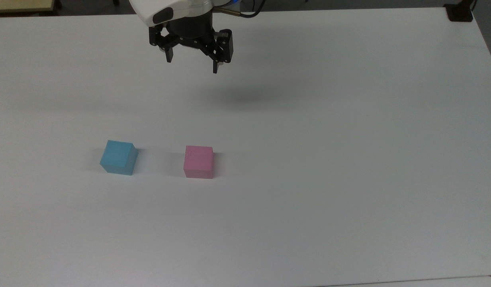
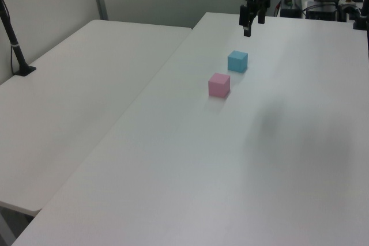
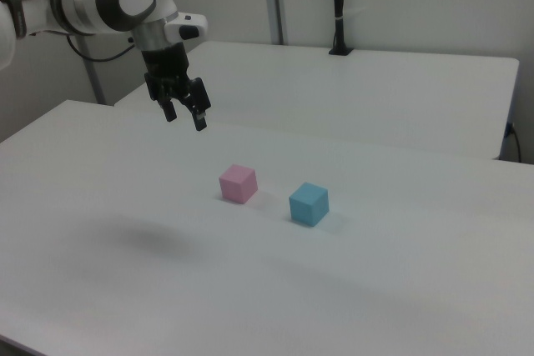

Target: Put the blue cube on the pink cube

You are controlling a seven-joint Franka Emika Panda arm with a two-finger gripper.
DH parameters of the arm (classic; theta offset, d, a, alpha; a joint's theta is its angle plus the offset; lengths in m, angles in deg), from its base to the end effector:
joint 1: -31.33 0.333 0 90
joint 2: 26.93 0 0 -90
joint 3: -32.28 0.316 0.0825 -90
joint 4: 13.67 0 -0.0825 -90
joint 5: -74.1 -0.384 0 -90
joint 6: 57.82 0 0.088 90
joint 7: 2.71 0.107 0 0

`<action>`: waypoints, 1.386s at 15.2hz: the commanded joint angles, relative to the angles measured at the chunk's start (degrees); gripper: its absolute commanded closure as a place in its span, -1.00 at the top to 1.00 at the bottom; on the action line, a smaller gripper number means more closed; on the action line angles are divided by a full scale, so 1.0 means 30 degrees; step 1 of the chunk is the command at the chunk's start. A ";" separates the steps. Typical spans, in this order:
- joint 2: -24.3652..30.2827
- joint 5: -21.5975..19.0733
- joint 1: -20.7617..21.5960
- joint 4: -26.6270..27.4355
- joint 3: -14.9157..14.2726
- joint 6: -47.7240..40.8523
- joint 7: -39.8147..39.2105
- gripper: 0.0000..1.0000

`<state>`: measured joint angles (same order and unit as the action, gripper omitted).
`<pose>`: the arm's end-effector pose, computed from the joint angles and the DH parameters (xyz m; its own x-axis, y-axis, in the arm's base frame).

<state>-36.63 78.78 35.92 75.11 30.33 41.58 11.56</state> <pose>0.6159 0.0225 0.5504 0.9817 -0.1871 0.0364 -0.1894 -0.9786 0.0799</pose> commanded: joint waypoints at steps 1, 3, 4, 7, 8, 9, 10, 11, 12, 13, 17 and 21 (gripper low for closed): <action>0.0277 -0.0360 -0.0034 0.0231 -0.0114 -0.0265 -0.1344 1.00; 0.0275 -0.0388 -0.0035 0.0231 -0.0113 -0.0264 -0.1356 1.00; 0.0275 -0.0389 -0.0035 0.0231 -0.0113 -0.0264 -0.1356 1.00; 0.0304 -0.0389 -0.0035 0.0260 -0.0113 -0.0264 -0.1356 1.00; 0.0275 -0.0389 -0.0035 0.0231 -0.0113 -0.0264 -0.1356 1.00; 0.0275 -0.0389 -0.0035 0.0260 -0.0113 -0.0264 -0.1356 1.00; 0.0246 -0.0389 -0.0035 0.0231 -0.0113 -0.0235 -0.1385 1.00; 0.0217 -0.0360 -0.0035 0.0231 -0.0113 -0.0177 -0.1443 1.00; 0.0158 -0.0388 -0.0064 0.0231 -0.0113 -0.0147 -0.1792 1.00; 0.0129 -0.0389 -0.0122 0.0231 -0.0142 -0.0089 -0.2521 1.00; -0.0572 -0.0418 -0.1145 0.0173 -0.0143 0.0668 -0.5042 1.00; -0.1830 -0.0360 -0.2696 0.0143 -0.0143 0.2659 -0.5983 1.00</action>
<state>-39.27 78.77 30.97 75.38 30.20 44.74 -2.90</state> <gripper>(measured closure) 0.000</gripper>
